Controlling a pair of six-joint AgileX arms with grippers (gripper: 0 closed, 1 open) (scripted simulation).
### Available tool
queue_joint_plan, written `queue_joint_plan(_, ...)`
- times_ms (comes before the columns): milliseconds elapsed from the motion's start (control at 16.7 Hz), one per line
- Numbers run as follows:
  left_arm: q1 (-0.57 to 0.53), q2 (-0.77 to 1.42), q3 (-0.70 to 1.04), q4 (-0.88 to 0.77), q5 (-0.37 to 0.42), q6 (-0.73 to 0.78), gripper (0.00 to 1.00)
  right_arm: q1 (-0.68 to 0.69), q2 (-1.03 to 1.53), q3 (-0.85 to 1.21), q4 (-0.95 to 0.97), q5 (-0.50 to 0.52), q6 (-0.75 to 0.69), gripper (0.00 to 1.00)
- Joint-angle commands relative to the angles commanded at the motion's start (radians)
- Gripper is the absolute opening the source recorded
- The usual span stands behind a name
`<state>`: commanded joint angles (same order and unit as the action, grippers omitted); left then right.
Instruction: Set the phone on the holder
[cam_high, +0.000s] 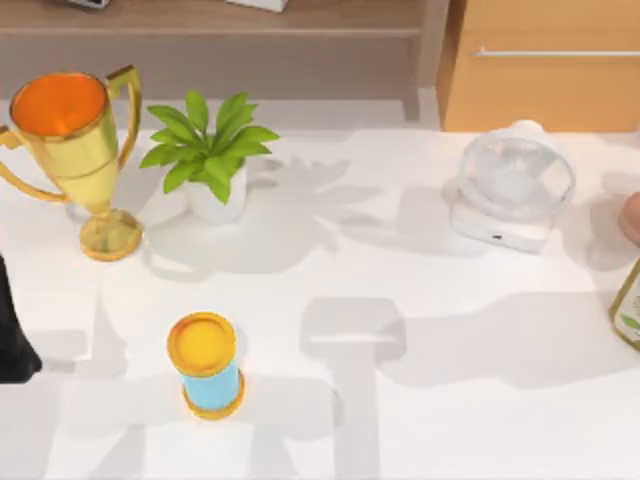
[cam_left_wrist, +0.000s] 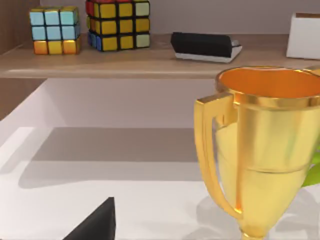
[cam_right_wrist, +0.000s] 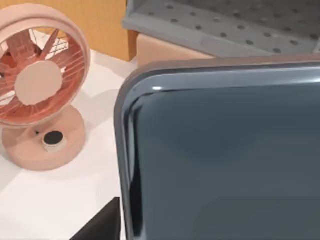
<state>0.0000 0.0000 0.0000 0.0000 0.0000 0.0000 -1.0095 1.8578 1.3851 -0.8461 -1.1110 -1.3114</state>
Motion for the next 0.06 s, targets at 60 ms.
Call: queue_joint_plan(60, 0.0, 0.0, 0.0, 0.0, 0.0, 0.0, 1.0, 0.0, 0.0, 0.0, 0.0, 0.0, 0.0, 1.0)
